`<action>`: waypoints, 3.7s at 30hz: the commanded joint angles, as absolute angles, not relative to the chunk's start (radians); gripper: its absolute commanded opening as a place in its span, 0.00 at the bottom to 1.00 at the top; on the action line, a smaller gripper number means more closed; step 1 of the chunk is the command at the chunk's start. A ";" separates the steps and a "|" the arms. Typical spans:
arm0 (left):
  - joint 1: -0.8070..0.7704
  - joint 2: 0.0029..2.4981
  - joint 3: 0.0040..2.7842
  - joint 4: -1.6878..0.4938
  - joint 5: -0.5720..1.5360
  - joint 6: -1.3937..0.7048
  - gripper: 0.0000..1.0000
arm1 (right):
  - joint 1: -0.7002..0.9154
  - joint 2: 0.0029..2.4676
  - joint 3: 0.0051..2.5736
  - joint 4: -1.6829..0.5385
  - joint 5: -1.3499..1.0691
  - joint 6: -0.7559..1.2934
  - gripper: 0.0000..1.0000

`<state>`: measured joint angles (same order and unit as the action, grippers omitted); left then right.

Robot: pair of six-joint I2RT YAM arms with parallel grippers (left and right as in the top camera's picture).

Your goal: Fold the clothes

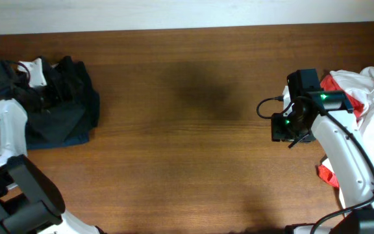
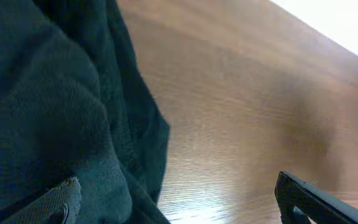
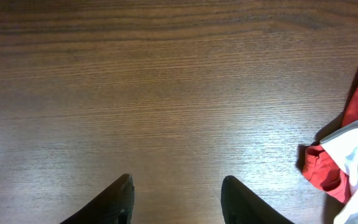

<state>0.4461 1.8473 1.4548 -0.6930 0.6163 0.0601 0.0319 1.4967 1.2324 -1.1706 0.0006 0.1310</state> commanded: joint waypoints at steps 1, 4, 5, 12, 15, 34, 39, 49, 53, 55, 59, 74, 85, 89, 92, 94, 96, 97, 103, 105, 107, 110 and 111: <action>0.441 1.935 1.382 -0.647 0.561 0.045 0.99 | 0.026 1.481 1.249 -1.171 0.012 0.130 0.50; 0.434 2.021 1.375 -0.622 0.718 0.051 0.99 | 0.026 1.481 1.249 -1.171 0.012 0.130 0.49; 0.429 2.038 1.375 -0.612 0.785 0.073 0.99 | 0.026 1.481 1.249 -1.171 0.012 0.130 0.49; 0.426 2.011 1.411 -0.584 0.983 0.130 0.99 | 0.026 1.481 1.249 -1.172 0.012 0.130 0.50; 0.427 1.931 1.441 -0.587 1.000 0.130 0.99 | 0.026 1.481 1.249 -1.171 0.012 0.130 0.49; 0.053 1.675 1.431 -1.412 0.110 -0.045 0.99 | -0.051 1.471 1.249 -1.423 -0.225 -0.012 0.99; 0.053 1.304 1.223 -1.274 0.107 -0.045 0.99 | -0.140 1.199 1.241 -1.349 -0.224 -0.012 0.99; 0.053 0.459 0.912 -1.036 0.063 -0.045 0.99 | -0.149 0.623 1.090 -1.203 -0.161 -0.011 0.99; 0.053 0.393 0.912 -1.034 0.066 -0.045 0.99 | -0.149 0.598 1.090 -1.208 -0.161 -0.011 0.99; 0.053 0.393 0.912 -1.034 0.066 -0.045 0.99 | -0.149 0.598 1.090 -1.208 -0.161 -0.011 0.99; 0.053 0.393 0.912 -1.034 0.066 -0.045 0.99 | -0.149 0.598 1.090 -1.208 -0.161 -0.011 0.99; 0.053 0.393 0.912 -1.034 0.066 -0.045 0.99 | -0.019 0.554 1.073 -1.178 -0.093 -0.017 0.99; 0.053 0.393 0.912 -1.034 0.066 -0.045 0.99 | 0.181 0.120 0.423 -0.411 -0.096 -0.022 0.99; 0.053 0.393 0.912 -1.034 0.066 -0.045 0.99 | 0.181 0.003 0.262 -0.242 -0.096 -0.022 0.99; 0.053 0.393 0.912 -1.034 0.066 -0.045 0.99 | 0.154 0.004 0.183 -0.119 -0.105 -0.022 0.99; 0.053 0.393 0.912 -1.034 0.066 -0.045 0.99 | 0.123 0.004 0.144 -0.055 -0.104 -0.023 0.99; 0.053 0.393 0.912 -1.034 0.066 -0.045 0.99 | 0.080 0.004 0.101 0.012 -0.104 -0.023 0.99; 0.053 0.393 0.912 -1.034 0.066 -0.045 0.99 | 0.068 0.004 0.089 0.030 -0.104 -0.023 0.99; 0.053 0.393 0.912 -1.034 0.066 -0.045 0.99 | 0.038 0.003 0.006 -0.001 -0.162 -0.152 0.99; 0.053 0.393 0.912 -1.034 0.066 -0.045 0.99 | 0.038 0.003 0.006 -0.066 -0.183 -0.179 0.99; 0.053 0.393 0.912 -1.034 0.066 -0.045 0.99 | 0.038 0.003 0.006 -0.066 -0.169 -0.180 0.99; 0.053 0.393 0.912 -1.034 0.066 -0.045 0.99 | 0.038 0.003 0.006 -0.067 -0.170 -0.175 0.99; 0.053 0.393 0.912 -1.034 0.066 -0.045 0.99 | 0.038 0.003 0.006 -0.064 -0.176 -0.176 0.99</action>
<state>0.0525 0.3988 0.9142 -1.0348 0.0731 -0.0391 0.0444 0.0120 0.0105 -0.0586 -0.1555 -0.1650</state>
